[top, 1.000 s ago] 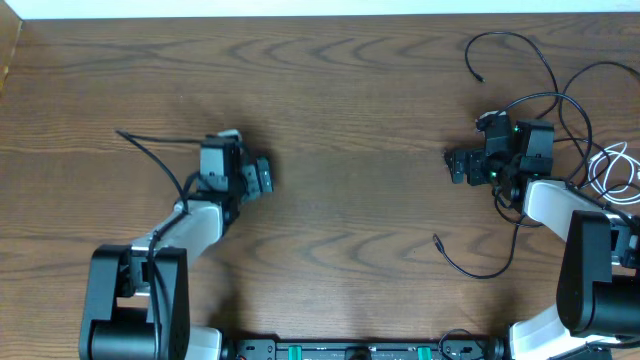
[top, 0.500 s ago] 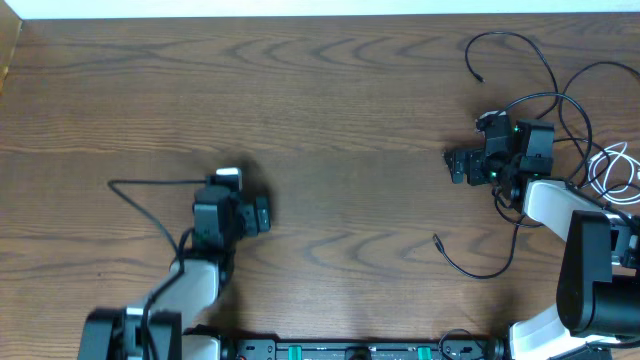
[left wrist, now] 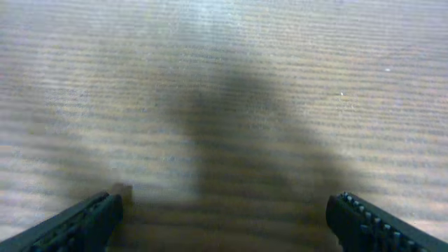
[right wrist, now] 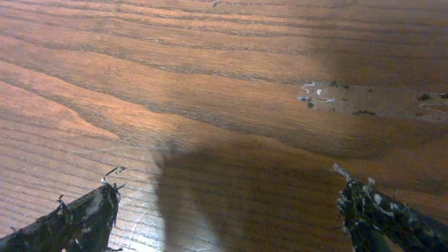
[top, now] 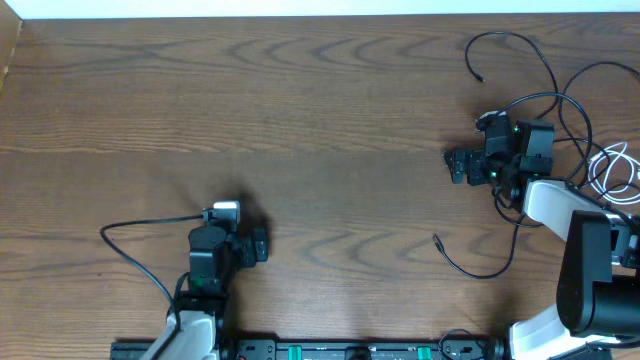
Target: Untangle cables
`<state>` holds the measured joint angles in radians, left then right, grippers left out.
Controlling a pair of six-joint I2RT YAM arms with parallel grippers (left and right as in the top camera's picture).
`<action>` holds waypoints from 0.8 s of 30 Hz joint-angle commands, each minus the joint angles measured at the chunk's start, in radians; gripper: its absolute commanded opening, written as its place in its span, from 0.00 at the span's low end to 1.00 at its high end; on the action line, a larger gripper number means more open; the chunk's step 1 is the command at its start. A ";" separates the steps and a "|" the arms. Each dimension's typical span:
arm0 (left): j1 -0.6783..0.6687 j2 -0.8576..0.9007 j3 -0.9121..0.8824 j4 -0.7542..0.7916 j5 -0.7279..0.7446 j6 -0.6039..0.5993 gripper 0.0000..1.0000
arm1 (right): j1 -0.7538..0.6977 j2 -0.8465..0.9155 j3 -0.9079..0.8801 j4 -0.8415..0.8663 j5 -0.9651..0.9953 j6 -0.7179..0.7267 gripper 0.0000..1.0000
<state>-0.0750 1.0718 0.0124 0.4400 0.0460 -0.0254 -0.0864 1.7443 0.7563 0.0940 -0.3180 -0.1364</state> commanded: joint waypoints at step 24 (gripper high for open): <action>0.000 -0.750 -0.009 -0.515 -0.062 0.042 0.98 | 0.004 0.009 -0.005 -0.001 0.001 -0.007 0.99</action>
<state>-0.0750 0.3851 0.0143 -0.0231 0.0128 -0.0082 -0.0864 1.7447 0.7563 0.0940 -0.3180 -0.1364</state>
